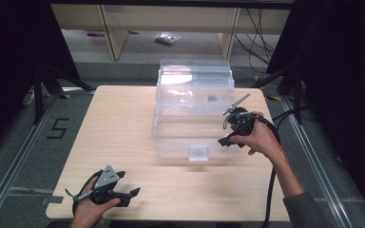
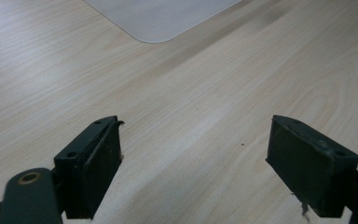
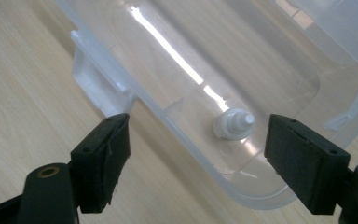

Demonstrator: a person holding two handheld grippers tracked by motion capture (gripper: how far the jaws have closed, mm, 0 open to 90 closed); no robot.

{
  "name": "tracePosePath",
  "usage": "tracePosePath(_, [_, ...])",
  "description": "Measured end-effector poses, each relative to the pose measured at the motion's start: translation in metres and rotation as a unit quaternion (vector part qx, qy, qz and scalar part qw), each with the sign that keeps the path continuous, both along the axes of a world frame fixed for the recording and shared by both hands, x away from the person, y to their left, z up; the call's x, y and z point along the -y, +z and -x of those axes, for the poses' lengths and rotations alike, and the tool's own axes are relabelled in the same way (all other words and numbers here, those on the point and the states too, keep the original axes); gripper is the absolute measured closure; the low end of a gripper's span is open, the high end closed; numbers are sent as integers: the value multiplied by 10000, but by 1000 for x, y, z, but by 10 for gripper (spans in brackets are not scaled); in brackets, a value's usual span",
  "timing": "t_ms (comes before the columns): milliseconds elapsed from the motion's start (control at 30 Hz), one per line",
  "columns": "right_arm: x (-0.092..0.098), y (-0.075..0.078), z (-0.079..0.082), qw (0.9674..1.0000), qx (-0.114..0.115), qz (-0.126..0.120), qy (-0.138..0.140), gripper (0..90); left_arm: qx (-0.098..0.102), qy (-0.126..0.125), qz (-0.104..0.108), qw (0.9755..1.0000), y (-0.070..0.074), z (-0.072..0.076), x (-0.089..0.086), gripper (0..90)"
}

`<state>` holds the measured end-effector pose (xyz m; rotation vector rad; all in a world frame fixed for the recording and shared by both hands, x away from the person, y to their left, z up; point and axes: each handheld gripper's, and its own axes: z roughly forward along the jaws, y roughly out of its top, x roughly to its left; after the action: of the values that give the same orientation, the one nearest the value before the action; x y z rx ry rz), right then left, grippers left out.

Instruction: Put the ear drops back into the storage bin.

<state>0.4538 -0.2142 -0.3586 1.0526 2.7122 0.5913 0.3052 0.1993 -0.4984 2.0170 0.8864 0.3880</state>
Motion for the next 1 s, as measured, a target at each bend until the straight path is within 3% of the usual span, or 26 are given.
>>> tracePosePath(233, [2, -1, 5, 10000, 38, -38, 34, 230, 0, 1, 3, 10000, 0, 0, 0, 170])
tracePosePath(267, [2, -1, 7, 10000, -46, -42, -65, 230, 2, -2, 1, 10000, 0, 0, 0, 170])
tracePosePath(300, [3, -1, 7, 10000, 43, -63, 29, 230, 2, 1, 1, 10000, 0, 0, 0, 170])
tracePosePath(533, [4, -2, 15, 9998, 42, -208, -31, 229, 3, 2, -1, 10000, 0, 0, 0, 170])
tracePosePath(800, [3, -7, 25, 9993, 160, -320, 133, 227, 7, 0, -6, 10000, 0, 0, 0, 170])
tracePosePath(900, [2, -9, 30, 9994, 93, -321, -42, 226, 8, 4, -6, 10000, 0, 0, 0, 170])
tracePosePath(933, [2, -9, 30, 9992, 197, -335, 114, 224, 8, 6, -6, 10000, 0, 0, 0, 170])
tracePosePath(1000, [2, -10, 33, 9991, 175, -371, 119, 224, 4, 3, -3, 10000, 0, 0, 0, 170])
